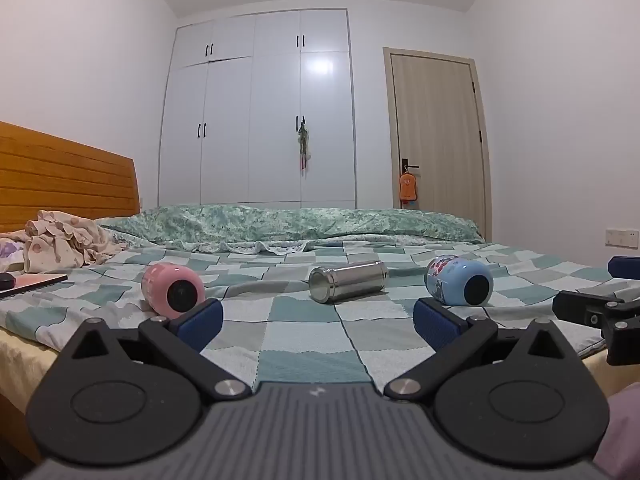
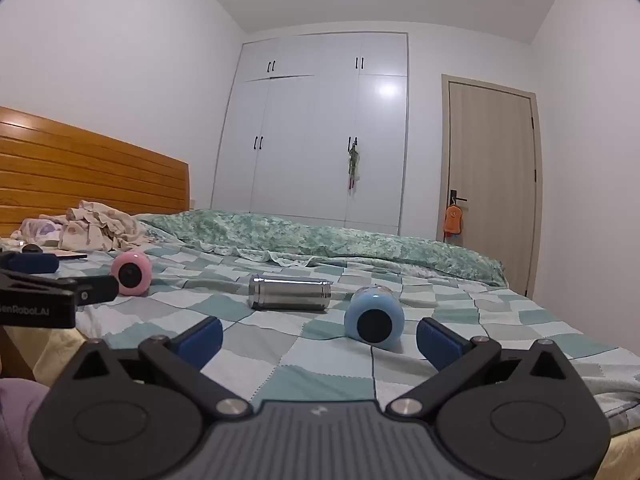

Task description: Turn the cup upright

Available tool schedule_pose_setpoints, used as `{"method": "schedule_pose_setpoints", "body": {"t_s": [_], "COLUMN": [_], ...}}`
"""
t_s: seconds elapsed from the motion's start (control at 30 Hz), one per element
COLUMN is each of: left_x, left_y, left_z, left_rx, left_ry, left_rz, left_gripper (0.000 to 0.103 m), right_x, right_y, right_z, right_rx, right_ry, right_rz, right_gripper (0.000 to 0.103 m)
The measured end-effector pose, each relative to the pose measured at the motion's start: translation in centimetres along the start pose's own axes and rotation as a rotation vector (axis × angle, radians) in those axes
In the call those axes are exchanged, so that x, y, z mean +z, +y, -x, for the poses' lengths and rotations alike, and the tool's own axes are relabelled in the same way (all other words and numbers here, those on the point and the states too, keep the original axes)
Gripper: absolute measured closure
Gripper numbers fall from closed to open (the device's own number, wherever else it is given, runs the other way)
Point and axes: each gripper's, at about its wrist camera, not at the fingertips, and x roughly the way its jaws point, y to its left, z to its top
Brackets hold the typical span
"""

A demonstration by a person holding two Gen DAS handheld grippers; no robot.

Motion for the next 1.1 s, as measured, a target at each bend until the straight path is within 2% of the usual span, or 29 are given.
{"method": "schedule_pose_setpoints", "body": {"t_s": [1.1], "left_x": [-0.18], "left_y": [-0.43], "left_z": [-0.12], "left_rx": [0.000], "left_ry": [-0.014], "left_rz": [0.001], "left_gripper": [0.000], "right_x": [0.04], "right_y": [-0.25], "right_z": [0.09], "right_rx": [-0.005], "right_ry": [-0.019], "right_rz": [0.000], "right_gripper": [0.000]}}
